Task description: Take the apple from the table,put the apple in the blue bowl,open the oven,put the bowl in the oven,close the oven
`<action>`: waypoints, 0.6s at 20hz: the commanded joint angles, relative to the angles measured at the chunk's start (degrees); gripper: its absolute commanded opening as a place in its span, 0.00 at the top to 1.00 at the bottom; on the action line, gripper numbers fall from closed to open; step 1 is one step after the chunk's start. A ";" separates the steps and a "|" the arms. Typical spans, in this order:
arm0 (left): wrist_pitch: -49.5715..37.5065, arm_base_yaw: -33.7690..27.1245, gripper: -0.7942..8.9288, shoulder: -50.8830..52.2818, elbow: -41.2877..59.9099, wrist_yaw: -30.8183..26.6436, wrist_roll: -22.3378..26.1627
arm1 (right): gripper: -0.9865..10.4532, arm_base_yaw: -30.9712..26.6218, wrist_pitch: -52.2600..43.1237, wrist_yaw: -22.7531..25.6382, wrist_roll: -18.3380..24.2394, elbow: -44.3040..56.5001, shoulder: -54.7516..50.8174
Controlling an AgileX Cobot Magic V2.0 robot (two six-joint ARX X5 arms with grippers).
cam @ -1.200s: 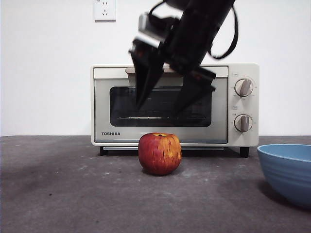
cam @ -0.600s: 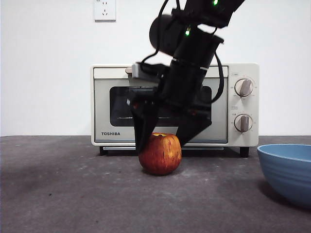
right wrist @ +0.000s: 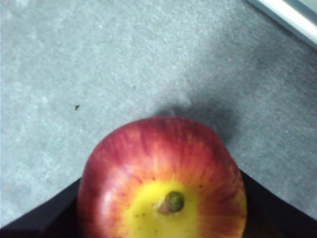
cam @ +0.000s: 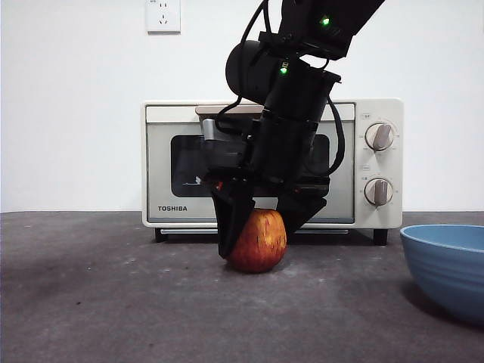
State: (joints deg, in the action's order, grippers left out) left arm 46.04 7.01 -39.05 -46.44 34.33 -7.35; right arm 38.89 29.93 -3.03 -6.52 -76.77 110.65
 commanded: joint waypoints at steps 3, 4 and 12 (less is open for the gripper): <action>-1.05 0.15 0.91 -0.37 -1.14 0.11 0.87 | 0.89 0.46 1.92 -0.59 -0.96 -0.94 -5.40; -1.07 0.15 0.91 -0.37 -1.14 0.11 0.87 | 0.89 0.42 2.16 -0.59 -0.98 -0.94 -7.82; -1.53 0.15 0.91 -0.35 -1.14 0.11 0.92 | 0.89 0.33 19.17 0.09 -0.33 -0.50 -32.02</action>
State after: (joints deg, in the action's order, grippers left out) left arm 45.15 7.01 -39.05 -46.44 34.33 -7.33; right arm 38.87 49.39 -3.03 -6.90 -76.51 78.39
